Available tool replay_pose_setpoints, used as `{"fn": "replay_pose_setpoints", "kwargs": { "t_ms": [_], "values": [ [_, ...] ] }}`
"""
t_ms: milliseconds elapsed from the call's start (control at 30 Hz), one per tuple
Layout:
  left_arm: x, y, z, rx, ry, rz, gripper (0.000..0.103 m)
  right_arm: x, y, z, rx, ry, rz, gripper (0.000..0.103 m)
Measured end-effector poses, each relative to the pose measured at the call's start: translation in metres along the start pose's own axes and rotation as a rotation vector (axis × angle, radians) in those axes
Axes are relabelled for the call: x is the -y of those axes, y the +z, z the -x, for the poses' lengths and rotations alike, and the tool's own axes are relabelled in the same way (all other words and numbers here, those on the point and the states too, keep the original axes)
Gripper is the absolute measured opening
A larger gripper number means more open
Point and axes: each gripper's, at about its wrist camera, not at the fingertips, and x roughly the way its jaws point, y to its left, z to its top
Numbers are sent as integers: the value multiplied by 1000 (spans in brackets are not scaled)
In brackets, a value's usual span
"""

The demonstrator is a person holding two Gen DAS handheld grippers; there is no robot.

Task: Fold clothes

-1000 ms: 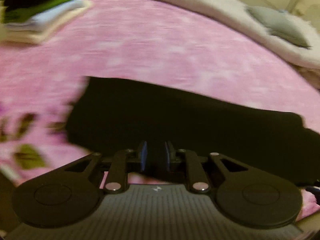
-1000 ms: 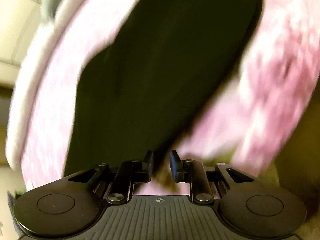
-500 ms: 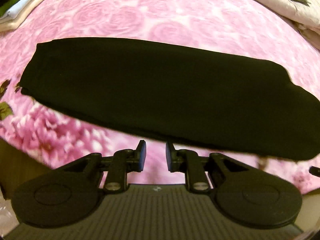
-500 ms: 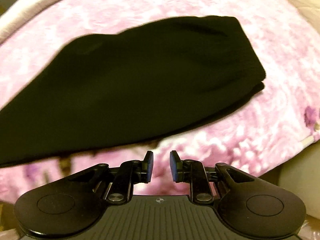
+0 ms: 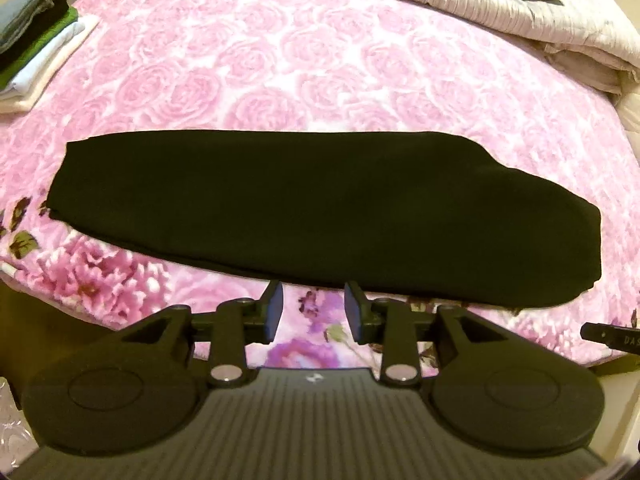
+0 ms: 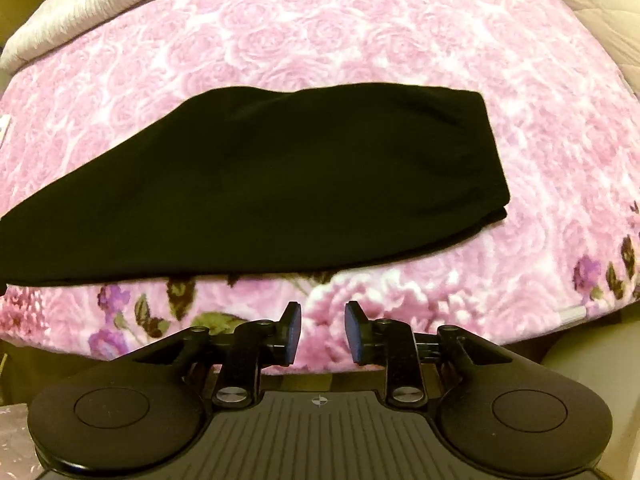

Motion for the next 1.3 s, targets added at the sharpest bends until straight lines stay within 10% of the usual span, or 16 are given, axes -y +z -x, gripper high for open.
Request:
{"fn": "replay_pose_setpoints", "kwargs": {
  "t_ms": [600,900,1300],
  "values": [
    [-22,-20,24,89,-47,83,33,5,-9,12,40,5,-16,35],
    [-81,-45,-63,117,-169,216,35,17,-22,-52,86,-4,-117,36],
    [-108,-91,-146,307,-281,162,34,39,-51,-123,358,67,-214,36]
  ]
}}
